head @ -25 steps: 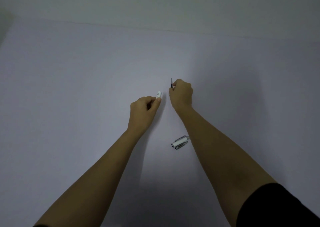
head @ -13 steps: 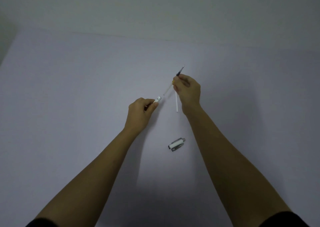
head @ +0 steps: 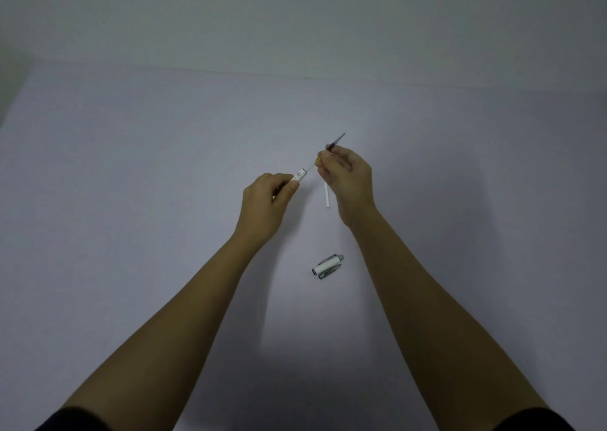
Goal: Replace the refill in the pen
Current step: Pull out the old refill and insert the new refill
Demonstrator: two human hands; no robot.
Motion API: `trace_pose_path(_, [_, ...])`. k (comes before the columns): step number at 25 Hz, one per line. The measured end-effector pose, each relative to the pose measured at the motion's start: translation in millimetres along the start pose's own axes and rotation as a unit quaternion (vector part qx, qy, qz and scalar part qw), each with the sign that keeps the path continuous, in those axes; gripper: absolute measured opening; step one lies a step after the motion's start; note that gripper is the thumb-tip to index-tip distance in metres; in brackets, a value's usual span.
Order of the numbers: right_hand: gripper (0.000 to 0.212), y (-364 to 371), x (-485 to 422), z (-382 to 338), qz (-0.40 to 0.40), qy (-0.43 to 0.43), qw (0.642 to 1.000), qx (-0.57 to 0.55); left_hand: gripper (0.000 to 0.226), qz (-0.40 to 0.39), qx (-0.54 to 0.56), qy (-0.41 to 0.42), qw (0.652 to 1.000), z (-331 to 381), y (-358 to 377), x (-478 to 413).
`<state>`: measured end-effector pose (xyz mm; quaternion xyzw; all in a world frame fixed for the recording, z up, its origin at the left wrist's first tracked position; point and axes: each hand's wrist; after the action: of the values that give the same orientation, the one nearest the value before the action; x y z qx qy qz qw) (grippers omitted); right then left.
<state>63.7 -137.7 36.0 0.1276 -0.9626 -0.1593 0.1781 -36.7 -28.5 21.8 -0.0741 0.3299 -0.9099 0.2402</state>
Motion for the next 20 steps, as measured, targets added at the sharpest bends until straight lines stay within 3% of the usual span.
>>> trace_pose_path(3, [0.012,-2,7,-3,-0.044,-0.011,0.998,0.032,0.021,0.001,0.009,-0.011,1.000,1,-4,-1])
trace_pose_path(7, [0.014,-6,8,-12,-0.040,-0.040,0.992,0.114,0.022,-0.010,-0.007,-0.028,1.000,-1,-8,1])
trace_pose_path(10, [0.014,-8,12,-12,-0.056,-0.041,0.977,0.202,0.022,-0.019,-0.029,0.009,0.999,0,-10,3])
trace_pose_path(16, [0.030,-12,22,-6,-0.095,-0.014,0.957,0.274,0.022,-0.006,-0.002,0.018,1.000,0,-10,8])
trace_pose_path(18, [0.031,-25,25,-2,-0.073,-0.026,0.951,0.299,0.021,-0.004,0.018,0.002,1.000,-1,-9,10])
trace_pose_path(20, [0.021,-45,37,9,-0.003,-0.027,0.939,0.344,0.020,-0.006,0.026,-0.008,1.000,-2,-7,13])
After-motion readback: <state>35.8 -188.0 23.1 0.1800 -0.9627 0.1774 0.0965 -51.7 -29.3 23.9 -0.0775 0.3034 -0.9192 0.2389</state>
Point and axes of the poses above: each hand's wrist, its own x-axis away from the middle knuckle, its own y-axis out of the palm, z = x × y, and after that the axes turned 6 degrees about -x, right-handed
